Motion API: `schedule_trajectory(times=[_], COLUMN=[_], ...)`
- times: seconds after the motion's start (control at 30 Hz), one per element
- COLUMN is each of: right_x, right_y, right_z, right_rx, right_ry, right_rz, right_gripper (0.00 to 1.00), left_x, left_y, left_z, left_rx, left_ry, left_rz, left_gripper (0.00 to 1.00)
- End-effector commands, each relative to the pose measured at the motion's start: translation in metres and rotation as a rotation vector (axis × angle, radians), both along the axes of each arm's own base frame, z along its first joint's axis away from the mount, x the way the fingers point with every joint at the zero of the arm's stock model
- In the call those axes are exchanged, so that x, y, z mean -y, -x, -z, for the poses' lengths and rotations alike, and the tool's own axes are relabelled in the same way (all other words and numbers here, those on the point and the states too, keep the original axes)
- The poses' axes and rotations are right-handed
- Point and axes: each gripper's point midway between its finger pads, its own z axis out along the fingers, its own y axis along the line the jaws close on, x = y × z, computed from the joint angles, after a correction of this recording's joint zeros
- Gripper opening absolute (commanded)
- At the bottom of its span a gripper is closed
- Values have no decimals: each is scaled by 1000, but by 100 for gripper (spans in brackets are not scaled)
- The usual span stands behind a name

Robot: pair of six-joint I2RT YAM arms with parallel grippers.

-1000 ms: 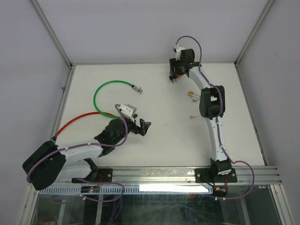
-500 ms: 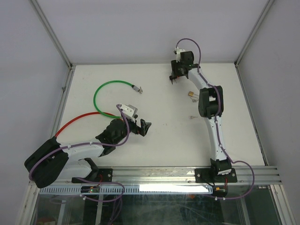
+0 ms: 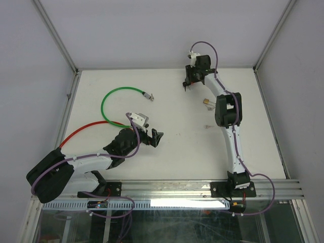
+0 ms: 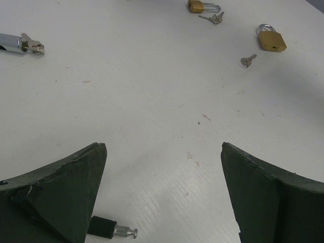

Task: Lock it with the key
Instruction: Move the lock to the center of the board.

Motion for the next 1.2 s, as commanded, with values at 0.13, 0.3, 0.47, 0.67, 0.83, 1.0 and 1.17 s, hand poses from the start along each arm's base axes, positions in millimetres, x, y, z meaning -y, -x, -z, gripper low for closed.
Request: schedule_trajectory(times=[0.13,0.3,0.47,0.67,0.83,1.0,1.17], right_x=[-18,-38,-61,-84,-101,-111,-108], right_y=[30,88,159,242,299,336,355], right_z=[-39,-41,-45,-40,-44,-69,-90], right_rx=[-7,-51,-112,-188,-221,-178,-104], right_ry=[-45,-19,6,10,-53,-173,-255], right_rz=[-100,-180,-240,-315,-453,-609,-686], right_gripper=[29,28,28,33,44,60,67], left_x=[2,2,1,1,6,7,14], left_y=[-2,3,9,18,28,35,38], left_z=[-30,-37,-44,-51,-55,-52,-47], left_rx=[72,78,75,42,-9,-74,-135], left_ry=[58,88,128,205,290,362,408], left_rz=[14,30,42,59,94,95,112], left_gripper=[99,99,99,99,95,89,85])
